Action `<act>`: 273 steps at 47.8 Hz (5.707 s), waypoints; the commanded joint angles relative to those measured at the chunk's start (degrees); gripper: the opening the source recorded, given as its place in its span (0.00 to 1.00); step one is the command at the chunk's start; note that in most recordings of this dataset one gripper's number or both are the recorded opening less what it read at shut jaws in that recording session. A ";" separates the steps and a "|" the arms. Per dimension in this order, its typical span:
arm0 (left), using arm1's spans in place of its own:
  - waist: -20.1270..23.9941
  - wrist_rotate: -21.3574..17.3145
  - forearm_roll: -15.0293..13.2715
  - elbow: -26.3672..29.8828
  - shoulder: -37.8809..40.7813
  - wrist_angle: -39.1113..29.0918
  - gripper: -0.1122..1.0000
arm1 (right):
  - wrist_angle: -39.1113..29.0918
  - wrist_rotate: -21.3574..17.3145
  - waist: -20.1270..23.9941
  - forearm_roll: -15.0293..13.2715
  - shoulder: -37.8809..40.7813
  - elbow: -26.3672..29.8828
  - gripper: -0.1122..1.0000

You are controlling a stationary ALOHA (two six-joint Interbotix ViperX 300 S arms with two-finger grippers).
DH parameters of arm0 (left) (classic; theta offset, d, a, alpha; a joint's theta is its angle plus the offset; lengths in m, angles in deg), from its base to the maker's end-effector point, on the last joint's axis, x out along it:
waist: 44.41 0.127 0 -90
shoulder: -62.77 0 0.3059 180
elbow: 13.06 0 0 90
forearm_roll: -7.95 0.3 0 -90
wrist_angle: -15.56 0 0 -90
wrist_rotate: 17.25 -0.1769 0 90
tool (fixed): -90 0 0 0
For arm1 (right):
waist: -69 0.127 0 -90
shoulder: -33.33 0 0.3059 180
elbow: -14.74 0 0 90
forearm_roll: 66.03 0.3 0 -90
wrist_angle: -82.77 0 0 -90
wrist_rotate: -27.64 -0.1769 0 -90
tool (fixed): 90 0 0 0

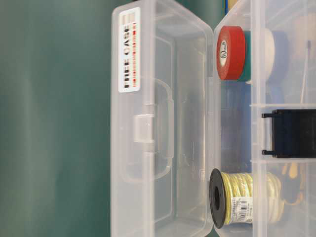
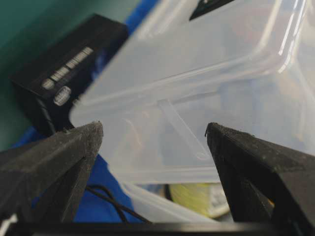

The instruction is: Open the tool box with both arms.

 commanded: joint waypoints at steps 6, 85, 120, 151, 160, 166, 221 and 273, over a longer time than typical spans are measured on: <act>2.29 0.18 0.26 2.99 0.70 3.78 0.91 | 2.55 -0.18 -2.20 0.18 0.44 3.25 0.87; 18.46 -6.24 0.26 11.87 17.67 3.96 0.91 | 3.34 0.00 -17.84 -2.64 14.41 10.46 0.87; 23.03 -5.45 0.26 4.22 7.03 0.70 0.91 | -0.09 -0.62 -21.97 -2.55 4.31 3.43 0.87; -4.04 -3.78 0.09 -0.44 -6.42 -9.76 0.91 | -6.50 -1.23 4.57 -1.67 -0.97 0.70 0.87; -14.06 -3.78 0.09 -0.88 -10.72 -14.41 0.91 | -9.40 -1.41 15.47 -1.49 -0.97 0.44 0.87; -19.95 -3.87 0.09 -0.97 -11.34 -15.82 0.91 | -10.28 -1.49 20.57 -0.44 -0.70 0.35 0.87; -22.32 -1.67 -0.09 -9.93 -21.09 -18.72 0.90 | -12.83 -1.58 22.06 1.58 -17.67 -11.78 0.87; -22.32 -1.58 -0.09 -10.63 -23.03 -18.63 0.90 | -12.92 -1.49 22.15 1.49 -18.46 -11.95 0.87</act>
